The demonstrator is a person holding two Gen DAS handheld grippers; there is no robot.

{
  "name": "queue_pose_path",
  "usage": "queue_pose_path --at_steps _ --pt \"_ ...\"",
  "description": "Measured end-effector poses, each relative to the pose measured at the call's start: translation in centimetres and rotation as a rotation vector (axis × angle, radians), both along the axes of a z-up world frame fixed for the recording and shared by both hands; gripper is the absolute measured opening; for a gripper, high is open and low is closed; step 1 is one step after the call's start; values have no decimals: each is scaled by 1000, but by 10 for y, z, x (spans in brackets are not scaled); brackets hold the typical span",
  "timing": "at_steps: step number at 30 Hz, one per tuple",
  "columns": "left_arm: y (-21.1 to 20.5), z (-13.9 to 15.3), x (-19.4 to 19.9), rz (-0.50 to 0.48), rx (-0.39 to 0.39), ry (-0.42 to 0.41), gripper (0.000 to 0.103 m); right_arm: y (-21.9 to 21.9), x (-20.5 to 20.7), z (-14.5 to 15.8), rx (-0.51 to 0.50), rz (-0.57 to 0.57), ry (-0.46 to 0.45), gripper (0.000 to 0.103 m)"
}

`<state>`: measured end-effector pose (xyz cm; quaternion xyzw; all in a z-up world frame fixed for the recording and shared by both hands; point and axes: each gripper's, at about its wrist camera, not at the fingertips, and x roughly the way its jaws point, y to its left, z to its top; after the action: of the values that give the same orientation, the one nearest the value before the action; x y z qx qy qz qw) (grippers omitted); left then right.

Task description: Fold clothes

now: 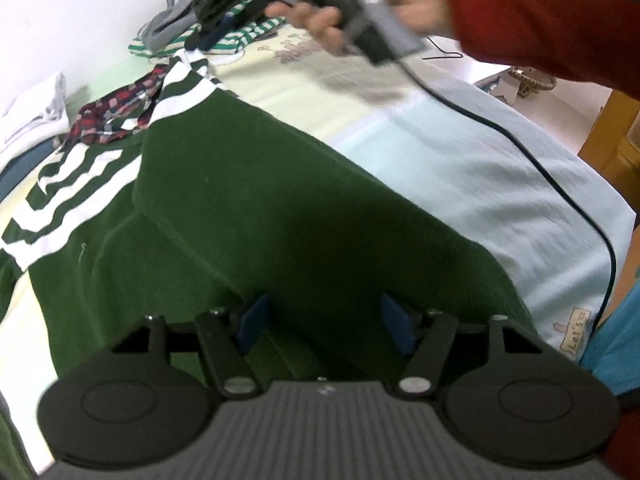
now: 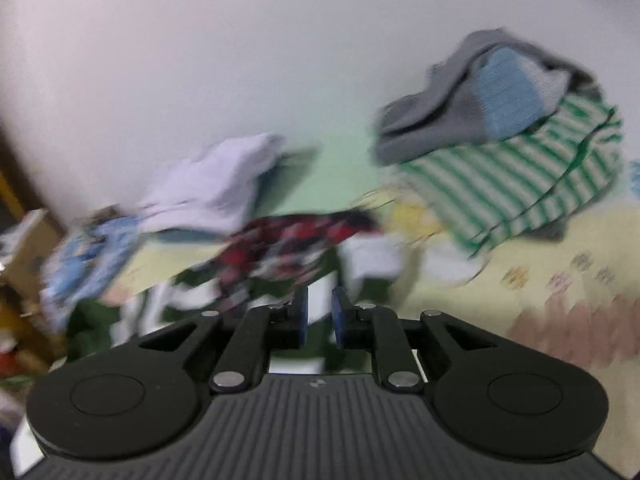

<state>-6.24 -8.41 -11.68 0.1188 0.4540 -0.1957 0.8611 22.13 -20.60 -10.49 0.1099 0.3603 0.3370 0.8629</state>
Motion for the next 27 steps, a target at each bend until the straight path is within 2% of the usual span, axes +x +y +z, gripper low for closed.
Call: queue_pose_path --at_steps 2,4,7,10,13,17,20,22,24,27 --pt "0 0 -1 1 -4 4 67 12 -8 -10 -46 55 37 15" --pt "1 0 -1 4 -10 10 68 24 -6 -24 -131 12 32 14" --pt "1 0 -1 19 -19 18 69 30 6 -36 -114 -58 27 15" --pt "3 -2 -1 47 -36 25 73 39 15 -40 -107 -68 18 18" --pt "3 -2 -2 67 -50 31 74 46 10 -33 -187 -21 -35 18" --pt "1 -2 -6 73 -42 20 74 32 15 -15 -101 -66 -52 15" --pt "0 -1 -7 83 -33 16 74 36 37 -18 -103 -137 -22 17" --pt "0 -1 -7 91 -30 15 74 42 54 -31 -97 -168 53 17" --pt "1 -1 -7 100 -32 15 74 43 61 -38 -67 -192 70 16" --pt "3 -1 -7 117 -45 17 75 53 62 -33 -126 -177 44 16"
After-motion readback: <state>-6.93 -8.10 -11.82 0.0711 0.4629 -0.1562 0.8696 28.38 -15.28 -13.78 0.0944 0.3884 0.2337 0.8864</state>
